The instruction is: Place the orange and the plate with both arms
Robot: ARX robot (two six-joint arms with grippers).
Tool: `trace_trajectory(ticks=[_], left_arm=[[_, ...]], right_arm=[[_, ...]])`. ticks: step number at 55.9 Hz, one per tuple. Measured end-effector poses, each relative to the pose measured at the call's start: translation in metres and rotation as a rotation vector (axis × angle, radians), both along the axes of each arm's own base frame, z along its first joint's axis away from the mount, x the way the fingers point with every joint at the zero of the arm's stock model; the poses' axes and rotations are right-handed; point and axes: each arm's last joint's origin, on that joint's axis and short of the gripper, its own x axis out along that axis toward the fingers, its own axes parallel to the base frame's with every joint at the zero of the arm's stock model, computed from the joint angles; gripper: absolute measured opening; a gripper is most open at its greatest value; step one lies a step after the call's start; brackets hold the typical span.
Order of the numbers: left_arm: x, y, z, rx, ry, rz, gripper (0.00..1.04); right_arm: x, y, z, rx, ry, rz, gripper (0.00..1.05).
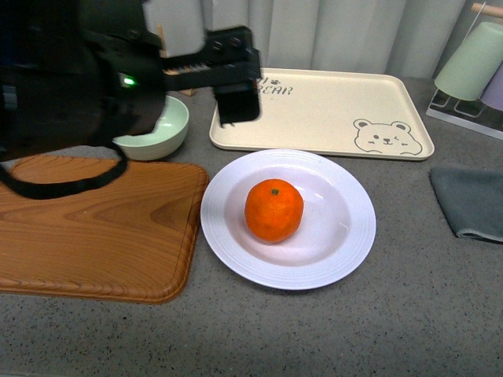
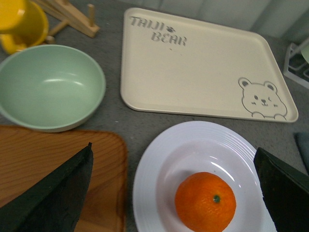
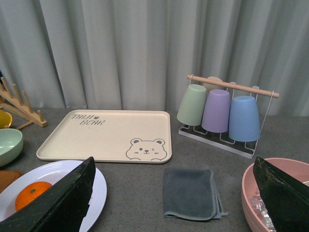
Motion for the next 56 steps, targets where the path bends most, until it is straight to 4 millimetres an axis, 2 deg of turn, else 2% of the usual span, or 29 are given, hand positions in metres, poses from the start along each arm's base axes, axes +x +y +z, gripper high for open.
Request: trace_trajectory(ticks=[8,15,26,38,42,46,56], left_arm=[[-0.031,0.035,0.017,-0.006,-0.054,0.135,0.98],[-0.058,0.057,0.026,0.023,-0.095,0.213,0.98],[-0.093,0.083,0.023,0.131,-0.113,0.306,0.98],[-0.097,0.087,0.026,0.143,-0.134,0.317,0.98],[-0.098,0.091,0.017,0.132,-0.232,0.217,0.87],[-0.108,0.098,0.009,0.145,-0.337,0.164,0.75],[-0.128,0.116,0.014,0.177,-0.424,0.167,0.39]], right_arm=[[0.0,0.0,0.0,0.0,0.0,0.0,0.96],[0.0,0.0,0.0,0.0,0.0,0.0,0.96],[0.0,0.0,0.0,0.0,0.0,0.0,0.96],[0.0,0.0,0.0,0.0,0.0,0.0,0.96],[0.0,0.0,0.0,0.0,0.0,0.0,0.96],[0.0,0.0,0.0,0.0,0.0,0.0,0.96],[0.0,0.0,0.0,0.0,0.0,0.0,0.96]])
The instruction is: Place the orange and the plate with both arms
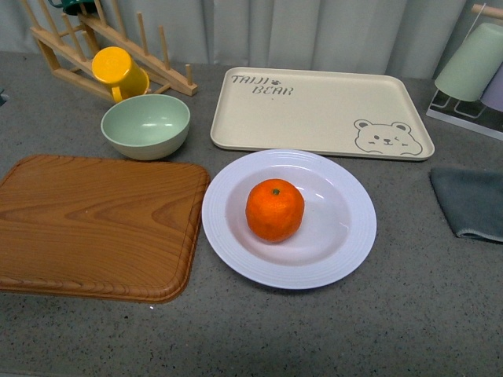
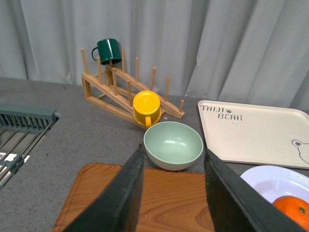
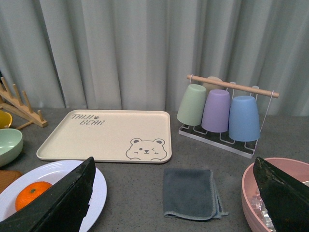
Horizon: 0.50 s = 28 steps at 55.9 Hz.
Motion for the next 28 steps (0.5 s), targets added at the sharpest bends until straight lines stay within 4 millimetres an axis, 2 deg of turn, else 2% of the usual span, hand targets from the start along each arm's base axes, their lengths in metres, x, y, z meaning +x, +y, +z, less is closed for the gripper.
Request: trace_trajectory(ticks=[10,17,21,28], left_arm=[[-0.015,0.01,0.0,0.009,0.004,0.001,0.04],[-0.025,0.016,0.001,0.014,0.0,-0.001,0.04],[-0.03,0.026,0.005,0.013,-0.014,0.003,0.04],[-0.036,0.027,0.008,0.013,-0.022,0.004,0.04]], right_arm=[[0.0,0.0,0.0,0.0,0.0,0.0,0.96],[0.0,0.0,0.0,0.0,0.0,0.0,0.96],[0.0,0.0,0.0,0.0,0.0,0.0,0.96],[0.0,0.0,0.0,0.0,0.0,0.0,0.96]])
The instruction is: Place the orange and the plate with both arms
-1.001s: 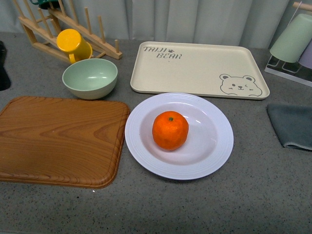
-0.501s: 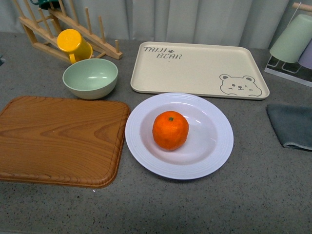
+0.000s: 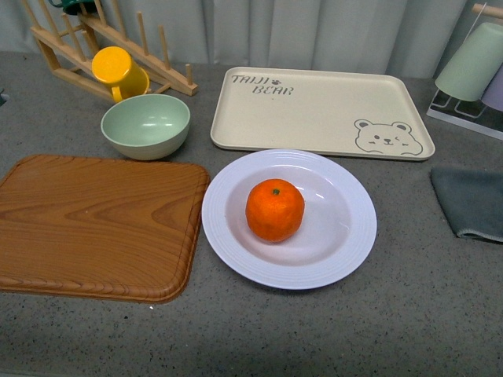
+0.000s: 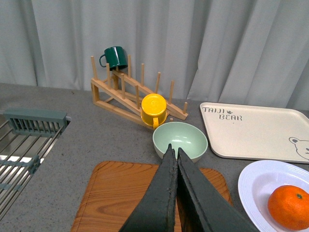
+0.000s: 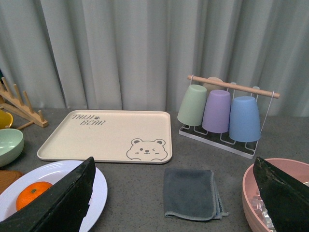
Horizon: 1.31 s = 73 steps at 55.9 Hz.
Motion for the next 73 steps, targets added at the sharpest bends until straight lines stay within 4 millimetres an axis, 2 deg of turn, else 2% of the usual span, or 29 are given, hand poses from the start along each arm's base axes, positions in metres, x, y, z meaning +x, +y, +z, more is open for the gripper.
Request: trace_trajectory(ticks=[68,73], left_arm=[[-0.036,0.0,-0.001,0.0,-0.003,0.0,0.04],[-0.036,0.0,-0.001,0.0,-0.002,0.0,0.16]], right_arm=[[0.0,0.0,0.0,0.0,0.0,0.0,0.96],[0.0,0.0,0.0,0.0,0.0,0.0,0.96]])
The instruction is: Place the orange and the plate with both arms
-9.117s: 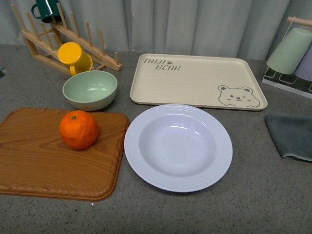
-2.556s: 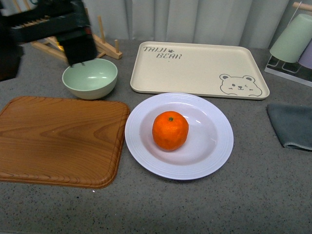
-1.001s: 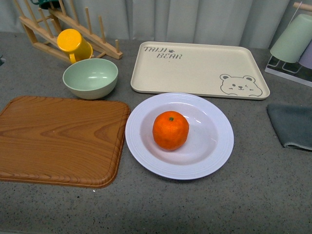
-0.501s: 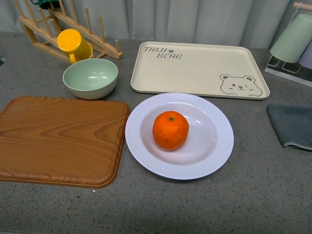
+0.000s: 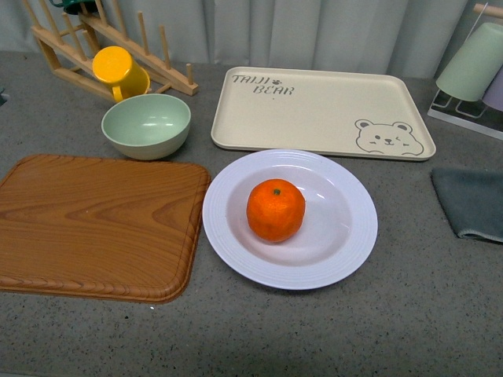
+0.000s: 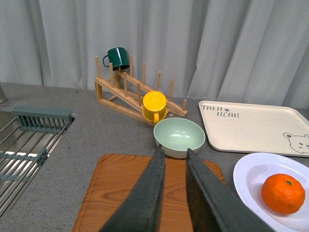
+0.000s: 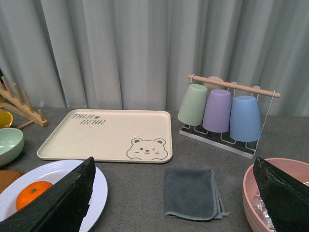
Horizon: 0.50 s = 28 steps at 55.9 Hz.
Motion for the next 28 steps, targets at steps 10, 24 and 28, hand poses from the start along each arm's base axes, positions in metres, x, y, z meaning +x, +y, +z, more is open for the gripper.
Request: trace_trajectory(ticks=[10,24,28], left_arm=[[0.0,0.0,0.0,0.0,0.0,0.0,0.48],[0.0,0.0,0.0,0.0,0.0,0.0,0.9],[0.0,0.0,0.0,0.002,0.0,0.0,1.0]], right_arm=[[0.013,0.0,0.0,-0.118,0.181,0.01,0.96],[0.089,0.002,0.009,0.005,0.305,0.138,0.96],[0.124,0.001,-0.005,0.142,0.452,0.164,0.96]])
